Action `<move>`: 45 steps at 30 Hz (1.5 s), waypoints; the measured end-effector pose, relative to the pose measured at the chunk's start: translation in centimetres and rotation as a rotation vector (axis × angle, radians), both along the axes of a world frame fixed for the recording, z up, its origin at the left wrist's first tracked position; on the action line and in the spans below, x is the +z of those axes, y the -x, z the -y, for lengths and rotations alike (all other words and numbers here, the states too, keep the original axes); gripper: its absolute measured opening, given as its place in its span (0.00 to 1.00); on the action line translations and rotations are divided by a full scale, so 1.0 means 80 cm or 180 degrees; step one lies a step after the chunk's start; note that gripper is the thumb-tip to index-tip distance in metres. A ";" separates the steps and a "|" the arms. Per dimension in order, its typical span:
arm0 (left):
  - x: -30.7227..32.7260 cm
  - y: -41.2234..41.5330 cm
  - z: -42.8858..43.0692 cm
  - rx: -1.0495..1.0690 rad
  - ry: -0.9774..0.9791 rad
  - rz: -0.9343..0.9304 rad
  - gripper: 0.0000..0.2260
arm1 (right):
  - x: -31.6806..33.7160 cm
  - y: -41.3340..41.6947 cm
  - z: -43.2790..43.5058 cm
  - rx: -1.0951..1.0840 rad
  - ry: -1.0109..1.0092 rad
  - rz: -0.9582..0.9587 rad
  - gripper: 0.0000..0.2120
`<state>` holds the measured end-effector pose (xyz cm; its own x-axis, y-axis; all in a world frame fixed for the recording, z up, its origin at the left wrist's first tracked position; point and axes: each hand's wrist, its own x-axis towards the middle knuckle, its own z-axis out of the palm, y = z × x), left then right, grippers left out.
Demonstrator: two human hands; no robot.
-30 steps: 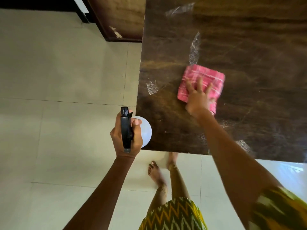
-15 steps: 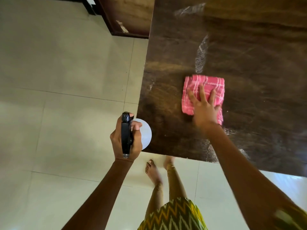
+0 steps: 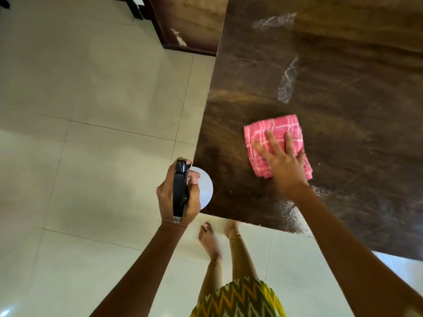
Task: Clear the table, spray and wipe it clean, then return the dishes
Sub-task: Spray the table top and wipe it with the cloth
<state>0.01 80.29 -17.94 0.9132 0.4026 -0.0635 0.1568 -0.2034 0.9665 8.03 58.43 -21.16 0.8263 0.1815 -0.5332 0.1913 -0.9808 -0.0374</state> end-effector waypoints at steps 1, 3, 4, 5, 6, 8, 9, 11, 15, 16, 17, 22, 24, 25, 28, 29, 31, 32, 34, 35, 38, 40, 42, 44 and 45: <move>0.000 0.000 0.000 -0.0010 -0.0031 -0.0026 0.35 | 0.001 -0.019 -0.010 -0.0291 -0.0062 -0.0008 0.44; -0.001 0.001 -0.002 -0.0027 -0.0147 -0.0057 0.32 | 0.002 -0.056 -0.051 -0.0621 -0.0168 -0.0063 0.45; -0.002 0.001 -0.003 -0.0010 -0.0205 -0.0110 0.29 | 0.002 -0.068 -0.075 -0.0572 -0.0205 -0.0069 0.45; -0.003 0.001 -0.003 0.0014 -0.0239 -0.0165 0.26 | 0.002 -0.073 -0.100 -0.0388 -0.0259 -0.0067 0.44; -0.003 0.001 -0.002 0.0047 -0.0261 -0.0205 0.23 | 0.002 -0.070 -0.120 -0.0099 -0.0330 -0.0057 0.44; -0.004 0.001 -0.004 0.0058 -0.0271 -0.0224 0.18 | 0.001 -0.046 -0.138 0.0583 -0.0477 -0.0061 0.40; -0.005 0.001 -0.005 0.0041 -0.0242 -0.0195 0.17 | -0.001 -0.029 -0.135 0.0862 -0.0535 -0.0083 0.38; -0.010 0.002 -0.007 0.0053 -0.0211 -0.0145 0.19 | -0.005 0.007 -0.101 0.1131 -0.0490 -0.0140 0.37; -0.004 0.000 -0.002 0.0118 -0.0079 -0.0078 0.36 | -0.001 0.037 0.014 0.0240 -0.0078 -0.0086 0.39; -0.002 0.000 -0.002 0.0113 -0.0019 -0.0063 0.40 | 0.002 0.030 0.037 -0.0052 0.0010 -0.0020 0.40; -0.002 -0.001 -0.002 0.0115 0.0043 -0.0047 0.41 | 0.004 0.017 0.053 -0.0345 0.0059 0.0014 0.41; 0.004 -0.005 0.001 -0.0012 -0.0144 0.0005 0.39 | -0.005 -0.088 0.007 -0.1137 -0.0107 0.0011 0.44; 0.008 -0.009 0.003 -0.0057 -0.0209 -0.0140 0.29 | -0.013 -0.099 -0.038 -0.0619 -0.0186 0.0045 0.43; 0.010 -0.013 0.004 -0.0080 -0.0229 -0.0188 0.23 | -0.014 -0.088 -0.054 -0.0212 -0.0252 0.0072 0.43; 0.020 -0.028 0.008 -0.0089 -0.0274 -0.0159 0.13 | -0.011 -0.021 -0.051 0.0666 -0.0336 -0.0019 0.43; 0.023 -0.033 0.010 -0.0085 -0.0280 -0.0129 0.14 | -0.010 0.004 -0.032 0.0704 -0.0342 -0.0069 0.42; 0.029 -0.045 0.016 -0.0118 -0.0409 -0.0075 0.18 | -0.009 0.035 0.019 0.0480 -0.0223 -0.0105 0.43; 0.032 -0.052 0.019 -0.0141 -0.0450 -0.0059 0.19 | -0.009 0.039 0.045 0.0250 -0.0119 -0.0095 0.44; 0.035 -0.065 0.024 -0.0130 -0.0359 -0.0036 0.21 | -0.003 0.022 0.081 -0.0250 0.0031 -0.0039 0.44; 0.036 -0.072 0.027 -0.0113 -0.0281 -0.0020 0.21 | 0.000 0.005 0.088 -0.0526 0.0033 -0.0044 0.44; 0.036 -0.092 0.037 -0.0058 -0.0117 -0.0033 0.23 | 0.002 -0.061 0.062 -0.1181 -0.0114 -0.0080 0.44; 0.034 -0.103 0.042 0.0001 -0.0118 -0.0058 0.20 | -0.005 -0.091 0.027 -0.1173 -0.0125 -0.0037 0.43; 0.033 -0.111 0.048 0.0131 -0.0178 -0.0084 0.19 | -0.013 -0.095 -0.006 -0.0659 -0.0152 0.0057 0.42; 0.031 -0.114 0.052 0.0276 -0.0181 -0.0069 0.19 | -0.013 -0.071 -0.021 -0.0031 -0.0177 0.0125 0.42; 0.030 -0.116 0.054 0.0340 -0.0142 -0.0072 0.20 | -0.011 -0.054 -0.016 0.0203 -0.0189 0.0097 0.43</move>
<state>9.31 75.95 -15.56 0.8634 0.5006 -0.0636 0.2017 -0.2270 0.9528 12.32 59.74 -22.04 0.8277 0.2648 -0.4948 0.2551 -0.9629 -0.0884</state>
